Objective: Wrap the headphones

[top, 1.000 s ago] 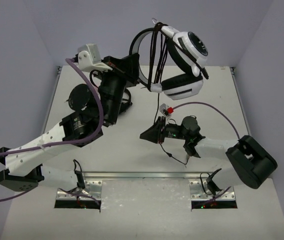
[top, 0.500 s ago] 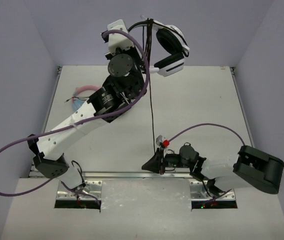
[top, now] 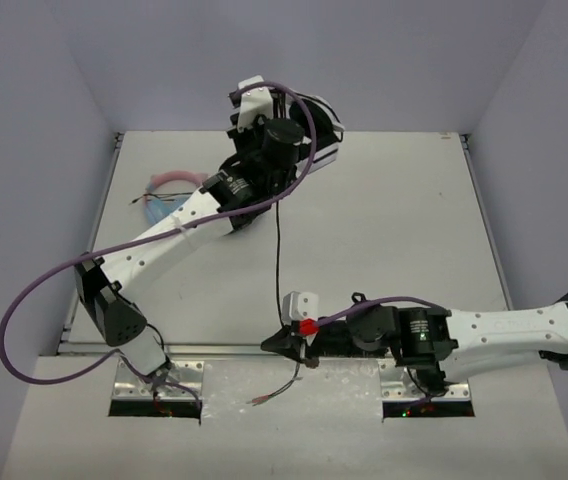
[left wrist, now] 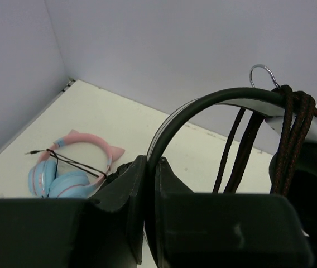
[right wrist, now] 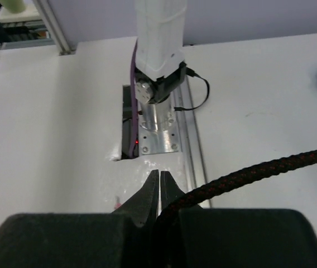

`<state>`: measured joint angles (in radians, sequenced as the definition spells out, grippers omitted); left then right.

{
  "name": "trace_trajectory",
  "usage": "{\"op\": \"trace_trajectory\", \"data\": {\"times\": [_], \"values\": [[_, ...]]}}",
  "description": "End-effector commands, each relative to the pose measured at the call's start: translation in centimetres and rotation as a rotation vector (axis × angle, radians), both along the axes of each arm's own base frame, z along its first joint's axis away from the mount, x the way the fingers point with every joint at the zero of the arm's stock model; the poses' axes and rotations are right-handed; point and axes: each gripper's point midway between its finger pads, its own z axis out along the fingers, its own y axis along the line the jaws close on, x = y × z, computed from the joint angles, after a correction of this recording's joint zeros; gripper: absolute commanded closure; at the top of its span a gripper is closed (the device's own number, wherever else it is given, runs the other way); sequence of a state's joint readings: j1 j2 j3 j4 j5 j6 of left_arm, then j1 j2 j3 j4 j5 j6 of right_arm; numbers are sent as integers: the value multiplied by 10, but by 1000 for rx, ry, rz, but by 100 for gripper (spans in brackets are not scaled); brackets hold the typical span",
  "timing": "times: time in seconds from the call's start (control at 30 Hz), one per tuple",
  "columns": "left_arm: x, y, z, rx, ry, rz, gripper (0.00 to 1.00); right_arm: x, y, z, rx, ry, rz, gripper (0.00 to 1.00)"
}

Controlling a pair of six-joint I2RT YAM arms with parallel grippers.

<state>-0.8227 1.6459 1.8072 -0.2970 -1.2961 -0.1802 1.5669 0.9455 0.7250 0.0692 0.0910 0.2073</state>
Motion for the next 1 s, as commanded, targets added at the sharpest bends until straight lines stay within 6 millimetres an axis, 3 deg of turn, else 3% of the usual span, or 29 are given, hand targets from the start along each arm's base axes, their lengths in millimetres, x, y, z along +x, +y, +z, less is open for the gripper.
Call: {"op": "trace_trajectory", "data": {"times": [0.0,0.03,0.1,0.13,0.2,0.23,0.3,0.33,0.4,0.43,0.5,0.53,0.6,0.63,0.7,0.73,0.77,0.8,0.97], "values": [[-7,10,-15,-205,-78,-4,100,4,-25,6,-181,-174,-47,99],[-7,9,-48,-171,-34,-10,100,9,-27,29,-143,-187,-77,99],[-12,11,-60,-184,-50,-46,100,31,-43,49,-153,-254,-172,99],[-17,12,-102,-134,16,-69,100,37,-47,78,-116,-266,-208,99],[-23,6,-120,-142,13,-176,100,57,-60,91,-189,-392,-268,99],[-26,-7,-149,-96,32,-281,99,73,-63,117,-192,-430,-354,99],[-37,-30,-162,-99,1,-406,100,91,-72,125,-291,-521,-388,99],[-50,-36,-198,-54,46,-470,100,111,-75,141,-300,-518,-448,99],[-72,-58,-214,-21,25,-609,100,132,-85,144,-348,-521,-482,99],[-85,-66,-225,-33,-1,-695,100,156,-97,147,-369,-506,-554,99],[-103,-75,-233,-44,-20,-768,100,177,-105,137,-424,-504,-584,99],[-115,-79,-237,-61,-28,-846,100,200,-115,124,-491,-493,-639,99],[-127,-76,-241,-106,-38,-881,100,219,-124,107,-550,-470,-679,99],[-139,-72,-243,-126,-47,-925,100,236,-138,92,-592,-444,-730,99],[-149,-69,-242,-168,-55,-959,99,249,-141,90,-522,-407,-755,99],[-156,-69,-250,-159,-26,-993,100,261,-153,73,-543,-379,-790,99],[-160,-66,-239,-182,-48,-1005,100,266,-156,70,-531,-369,-804,99],[-164,-66,-243,-184,-8,-1014,99,273,-155,68,-511,-368,-817,99],[-175,-55,-205,-263,3,-1014,99,303,-181,19,-599,-314,-885,99]]}}
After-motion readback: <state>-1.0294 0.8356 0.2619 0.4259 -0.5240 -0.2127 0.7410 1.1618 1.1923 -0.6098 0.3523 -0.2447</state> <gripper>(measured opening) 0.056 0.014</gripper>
